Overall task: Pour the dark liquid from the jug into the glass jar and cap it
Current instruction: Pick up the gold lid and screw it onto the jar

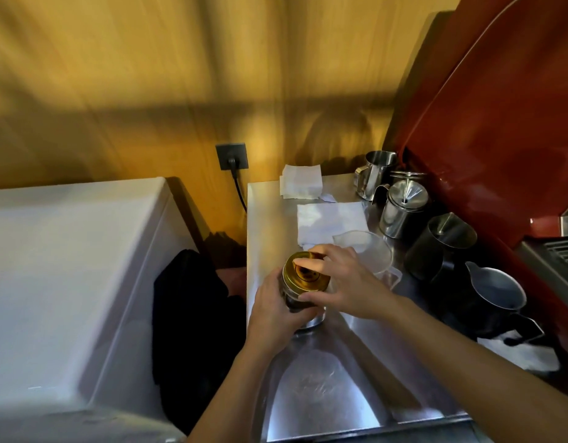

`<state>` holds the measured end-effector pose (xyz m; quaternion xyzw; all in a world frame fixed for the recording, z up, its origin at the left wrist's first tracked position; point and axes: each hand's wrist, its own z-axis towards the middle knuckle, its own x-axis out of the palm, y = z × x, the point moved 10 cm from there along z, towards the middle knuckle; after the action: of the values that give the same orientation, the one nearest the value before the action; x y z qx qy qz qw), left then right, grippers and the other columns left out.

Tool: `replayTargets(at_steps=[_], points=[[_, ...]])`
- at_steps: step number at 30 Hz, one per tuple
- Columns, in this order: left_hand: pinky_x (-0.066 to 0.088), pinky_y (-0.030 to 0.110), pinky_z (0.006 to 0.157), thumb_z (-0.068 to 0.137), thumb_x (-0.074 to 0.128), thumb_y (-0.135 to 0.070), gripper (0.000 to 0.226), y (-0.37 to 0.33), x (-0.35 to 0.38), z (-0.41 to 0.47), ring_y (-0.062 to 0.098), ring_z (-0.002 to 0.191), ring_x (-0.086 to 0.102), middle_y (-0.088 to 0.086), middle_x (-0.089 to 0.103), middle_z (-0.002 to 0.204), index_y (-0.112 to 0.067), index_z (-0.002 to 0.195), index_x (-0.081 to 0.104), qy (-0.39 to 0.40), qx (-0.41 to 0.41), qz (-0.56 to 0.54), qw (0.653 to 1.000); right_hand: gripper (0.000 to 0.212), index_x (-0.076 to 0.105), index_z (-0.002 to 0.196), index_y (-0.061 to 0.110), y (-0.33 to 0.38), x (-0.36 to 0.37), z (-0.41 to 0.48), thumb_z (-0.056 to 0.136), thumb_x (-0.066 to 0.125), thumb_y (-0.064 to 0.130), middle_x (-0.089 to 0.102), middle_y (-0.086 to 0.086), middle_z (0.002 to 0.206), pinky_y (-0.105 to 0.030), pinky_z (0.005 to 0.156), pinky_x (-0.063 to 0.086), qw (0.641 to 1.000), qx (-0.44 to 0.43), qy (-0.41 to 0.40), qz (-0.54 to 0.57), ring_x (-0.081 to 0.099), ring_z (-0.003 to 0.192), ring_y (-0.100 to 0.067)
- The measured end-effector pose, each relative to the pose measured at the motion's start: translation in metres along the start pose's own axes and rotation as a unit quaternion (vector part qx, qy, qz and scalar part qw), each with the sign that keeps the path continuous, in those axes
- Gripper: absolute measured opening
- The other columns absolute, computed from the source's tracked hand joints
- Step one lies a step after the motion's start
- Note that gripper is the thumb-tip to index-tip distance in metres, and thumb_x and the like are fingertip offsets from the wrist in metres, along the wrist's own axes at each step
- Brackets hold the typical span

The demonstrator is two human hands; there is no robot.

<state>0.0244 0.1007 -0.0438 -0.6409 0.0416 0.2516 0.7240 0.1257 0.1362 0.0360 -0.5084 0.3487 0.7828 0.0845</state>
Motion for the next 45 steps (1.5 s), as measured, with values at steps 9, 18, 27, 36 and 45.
replayTargets(at_steps=[9,18,27,36,45], points=[[0.048,0.013,0.078,0.050,0.083,-0.056,0.073,0.001,0.000,-0.001,-0.007,0.102,0.055,-0.033,0.056,0.108,-0.067,0.107,0.038,0.007,-0.013,0.018,1.000,0.056,0.046,0.128,0.033,-0.001,0.005,0.008,0.077,0.063,0.050,0.044,-0.008,0.132,-0.020,0.085,0.015,0.997,-0.011,0.067,-0.037,0.025,0.107,-0.009],[0.043,0.007,0.079,0.048,0.084,-0.056,0.077,0.008,0.003,0.000,-0.011,0.104,0.051,-0.030,0.055,0.109,-0.060,0.109,0.037,0.053,-0.044,0.021,0.997,0.054,0.053,0.122,0.032,-0.001,0.009,0.007,0.073,0.069,0.046,0.048,-0.007,0.126,-0.025,0.089,0.026,0.995,-0.043,0.084,-0.029,0.036,0.107,-0.017],[0.049,0.019,0.086,0.054,0.088,-0.046,0.081,0.007,0.004,-0.002,-0.003,0.106,0.055,-0.019,0.058,0.114,-0.042,0.121,0.043,0.072,-0.057,0.027,0.995,0.053,0.055,0.119,0.033,-0.004,0.011,0.006,0.071,0.067,0.052,0.054,-0.007,0.122,-0.032,0.091,0.031,0.997,-0.035,0.061,-0.023,0.047,0.107,-0.024],[0.050,0.040,0.084,0.067,0.080,-0.032,0.069,-0.015,-0.006,-0.020,0.020,0.105,0.053,-0.001,0.057,0.116,-0.020,0.127,0.048,-0.079,-0.067,0.119,0.987,0.060,0.051,0.124,0.027,0.004,0.013,-0.003,0.073,0.060,0.057,0.052,-0.011,0.126,-0.041,0.094,0.026,0.997,0.010,-0.022,-0.075,0.046,0.115,-0.028],[0.048,0.019,0.084,0.051,0.089,-0.046,0.076,0.003,0.003,0.000,-0.007,0.101,0.055,-0.026,0.057,0.107,-0.051,0.110,0.042,0.095,-0.045,0.038,0.994,0.059,0.043,0.129,0.033,0.001,0.011,0.003,0.076,0.068,0.036,0.043,-0.002,0.137,-0.014,0.098,0.008,0.996,-0.033,0.075,0.030,0.029,0.123,-0.008]])
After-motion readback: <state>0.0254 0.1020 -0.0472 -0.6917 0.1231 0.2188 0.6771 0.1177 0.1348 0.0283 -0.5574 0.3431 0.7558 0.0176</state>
